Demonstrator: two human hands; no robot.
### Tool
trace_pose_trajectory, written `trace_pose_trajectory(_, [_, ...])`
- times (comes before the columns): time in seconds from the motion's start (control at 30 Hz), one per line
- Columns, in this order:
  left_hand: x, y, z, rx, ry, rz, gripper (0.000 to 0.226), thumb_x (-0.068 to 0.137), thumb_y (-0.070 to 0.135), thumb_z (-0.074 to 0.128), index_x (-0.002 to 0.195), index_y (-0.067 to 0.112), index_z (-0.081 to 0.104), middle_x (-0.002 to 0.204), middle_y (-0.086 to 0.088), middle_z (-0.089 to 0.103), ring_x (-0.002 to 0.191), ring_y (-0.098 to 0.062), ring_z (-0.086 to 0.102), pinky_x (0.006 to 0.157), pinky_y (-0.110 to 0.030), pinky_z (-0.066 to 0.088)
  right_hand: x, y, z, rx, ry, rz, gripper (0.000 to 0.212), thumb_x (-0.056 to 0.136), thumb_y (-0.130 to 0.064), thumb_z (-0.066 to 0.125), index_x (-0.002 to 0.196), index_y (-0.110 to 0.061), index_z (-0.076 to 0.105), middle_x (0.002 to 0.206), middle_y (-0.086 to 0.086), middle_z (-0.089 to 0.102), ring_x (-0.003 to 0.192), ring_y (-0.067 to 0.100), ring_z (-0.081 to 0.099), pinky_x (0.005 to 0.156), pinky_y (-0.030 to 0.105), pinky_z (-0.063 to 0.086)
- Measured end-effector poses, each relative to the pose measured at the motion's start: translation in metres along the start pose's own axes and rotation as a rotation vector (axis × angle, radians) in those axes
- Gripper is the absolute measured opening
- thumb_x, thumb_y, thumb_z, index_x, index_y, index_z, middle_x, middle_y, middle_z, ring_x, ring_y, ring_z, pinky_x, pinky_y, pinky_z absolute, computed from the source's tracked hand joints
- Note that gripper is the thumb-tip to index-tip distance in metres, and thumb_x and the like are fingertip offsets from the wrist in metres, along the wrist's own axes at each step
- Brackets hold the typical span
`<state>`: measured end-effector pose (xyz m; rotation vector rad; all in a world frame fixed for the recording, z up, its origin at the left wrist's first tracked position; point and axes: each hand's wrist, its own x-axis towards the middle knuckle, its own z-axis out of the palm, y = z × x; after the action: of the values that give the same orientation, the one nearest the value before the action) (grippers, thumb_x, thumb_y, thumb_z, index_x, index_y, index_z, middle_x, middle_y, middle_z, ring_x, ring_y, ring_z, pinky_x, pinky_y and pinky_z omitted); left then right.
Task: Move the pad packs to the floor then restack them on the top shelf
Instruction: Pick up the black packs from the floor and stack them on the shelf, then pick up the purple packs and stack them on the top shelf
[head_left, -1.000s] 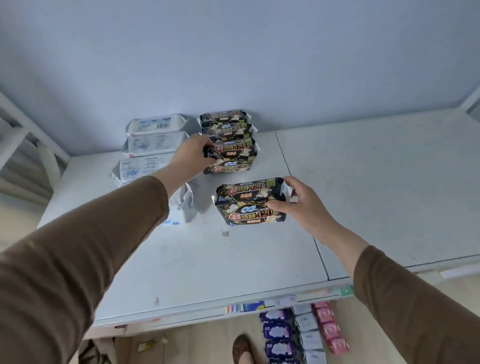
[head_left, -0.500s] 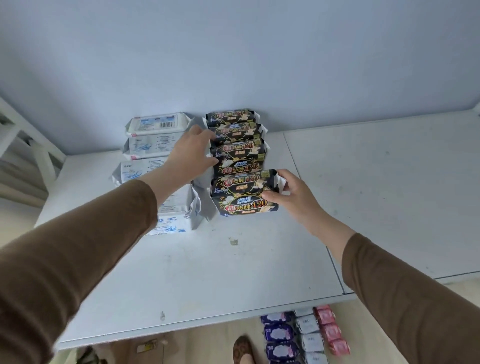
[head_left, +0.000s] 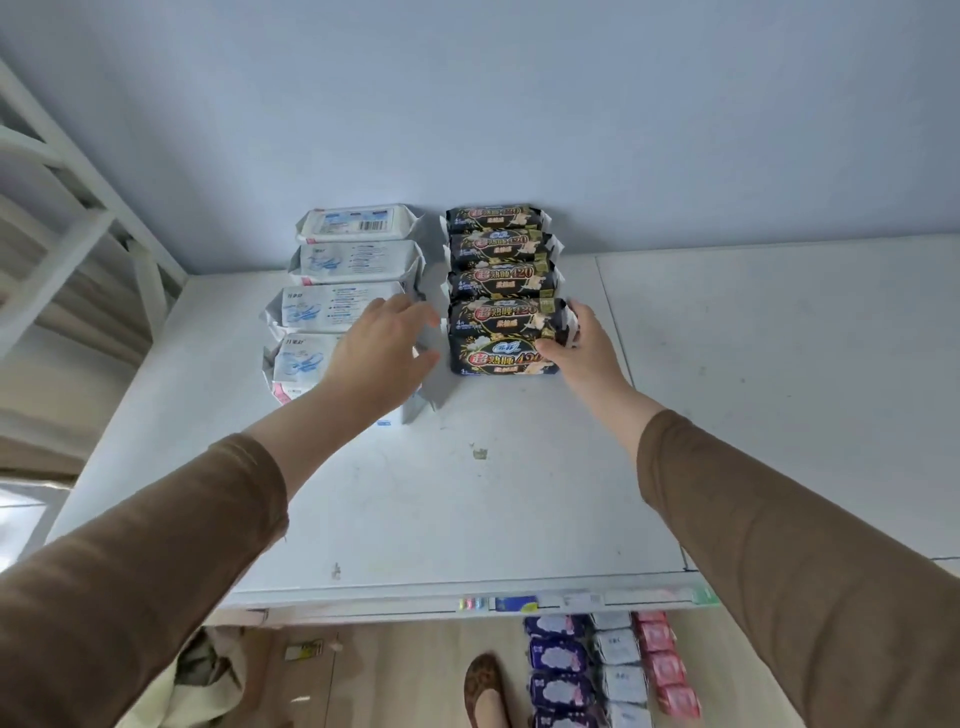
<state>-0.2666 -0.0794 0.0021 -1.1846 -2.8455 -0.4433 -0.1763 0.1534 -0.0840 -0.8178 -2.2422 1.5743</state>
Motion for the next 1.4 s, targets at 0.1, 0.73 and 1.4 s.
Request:
trace_pose_trajectory(0.1, [-0.017, 0.013, 0.004, -0.004, 0.012, -0.017, 0.030, 0.091, 0.023, 0.062, 0.120, 0.019, 0.060, 0.109, -0.004, 0.056, 0.105, -0.026, 0.049, 0.086, -0.043, 0.047, -0.015, 0.001, -0.009, -0.101, 0.033, 0.021, 0.083, 0.085, -0.023, 0.076, 0.153, -0.012, 0.030, 0.153, 0.009, 0.041, 0.140, 0.027, 0.041, 0.114, 0.049, 0.036])
trace_pose_trajectory(0.73, [-0.317, 0.189, 0.161, -0.278, -0.037, -0.064, 0.025, 0.089, 0.022, 0.064, 0.113, 0.026, 0.057, 0.104, 0.007, 0.055, 0.094, -0.019, 0.058, 0.074, -0.034, 0.048, -0.338, 0.168, -0.143, -0.312, -0.065, -0.355, 0.018, 0.094, -0.020, 0.061, 0.111, -0.024, 0.062, 0.110, -0.012, 0.061, 0.105, 0.010, 0.051, 0.092, 0.011, 0.035])
trace_pose_trajectory(1.4, [-0.491, 0.084, 0.626, -0.308, -0.581, -0.437, 0.054, 0.089, 0.026, 0.066, 0.139, 0.021, 0.047, 0.137, -0.004, 0.047, 0.117, -0.025, 0.053, 0.097, -0.037, 0.045, -0.431, 0.651, 0.052, -0.548, -0.423, 0.412, 0.058, 0.089, -0.015, 0.066, 0.141, -0.012, 0.040, 0.139, 0.010, 0.045, 0.125, 0.027, 0.050, 0.095, 0.035, 0.043])
